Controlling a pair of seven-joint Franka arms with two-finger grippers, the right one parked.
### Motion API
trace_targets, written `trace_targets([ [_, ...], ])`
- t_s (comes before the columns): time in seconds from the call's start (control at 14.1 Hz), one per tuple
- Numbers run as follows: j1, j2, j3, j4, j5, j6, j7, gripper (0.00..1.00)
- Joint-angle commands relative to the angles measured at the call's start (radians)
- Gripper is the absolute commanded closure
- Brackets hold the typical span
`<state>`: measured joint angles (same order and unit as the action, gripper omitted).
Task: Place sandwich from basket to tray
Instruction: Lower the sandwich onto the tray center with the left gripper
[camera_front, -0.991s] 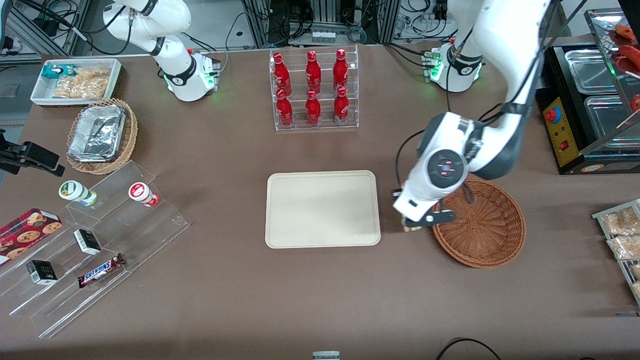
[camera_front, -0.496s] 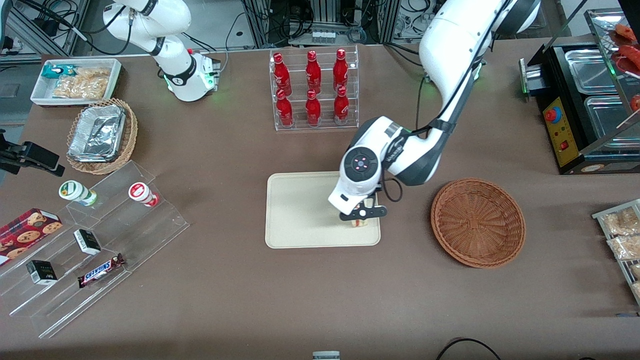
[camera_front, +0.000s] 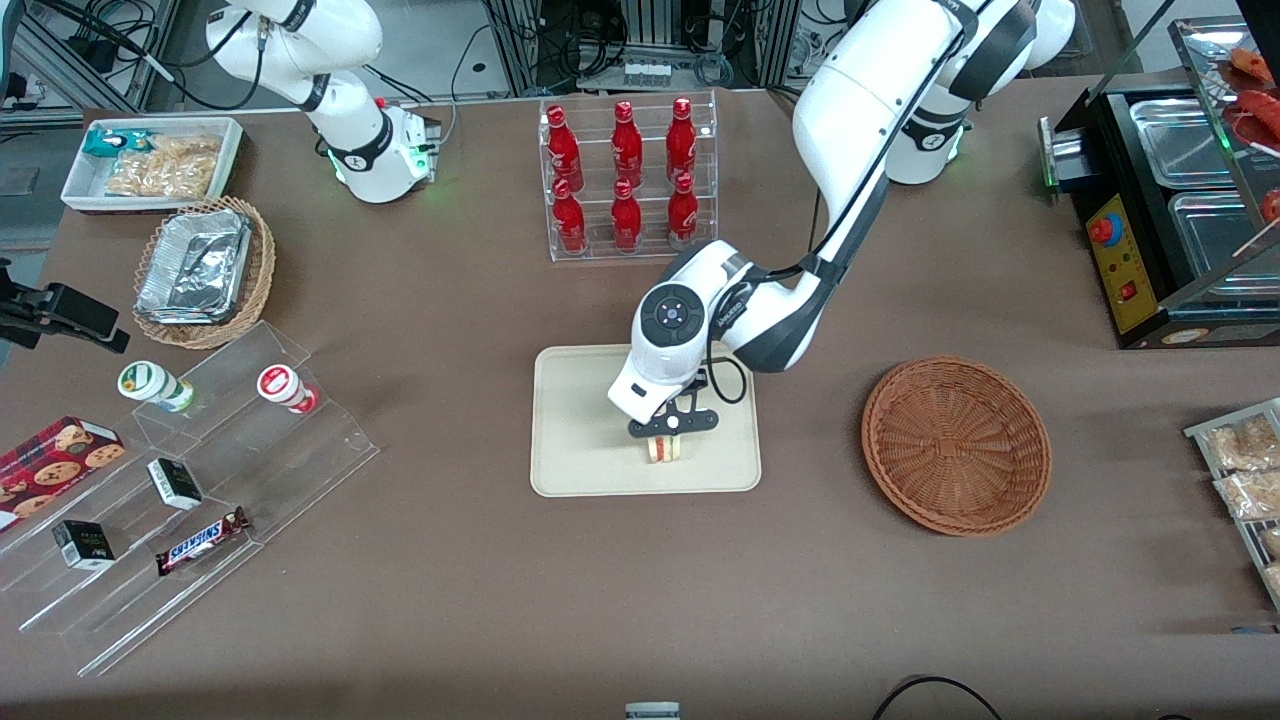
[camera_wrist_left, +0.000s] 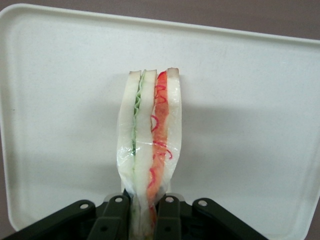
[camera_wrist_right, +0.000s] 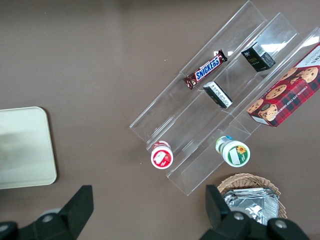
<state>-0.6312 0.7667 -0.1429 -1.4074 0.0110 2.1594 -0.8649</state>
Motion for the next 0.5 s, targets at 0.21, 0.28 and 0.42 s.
trace_targets([
  [0.21,-0.002,0.034,-0.015,0.028,-0.011,0.017,-0.026,0.86],
  [0.28,-0.002,0.037,-0.018,0.025,-0.011,0.036,-0.025,0.84],
  [0.42,0.001,0.043,-0.018,0.025,-0.009,0.040,-0.011,0.39],
])
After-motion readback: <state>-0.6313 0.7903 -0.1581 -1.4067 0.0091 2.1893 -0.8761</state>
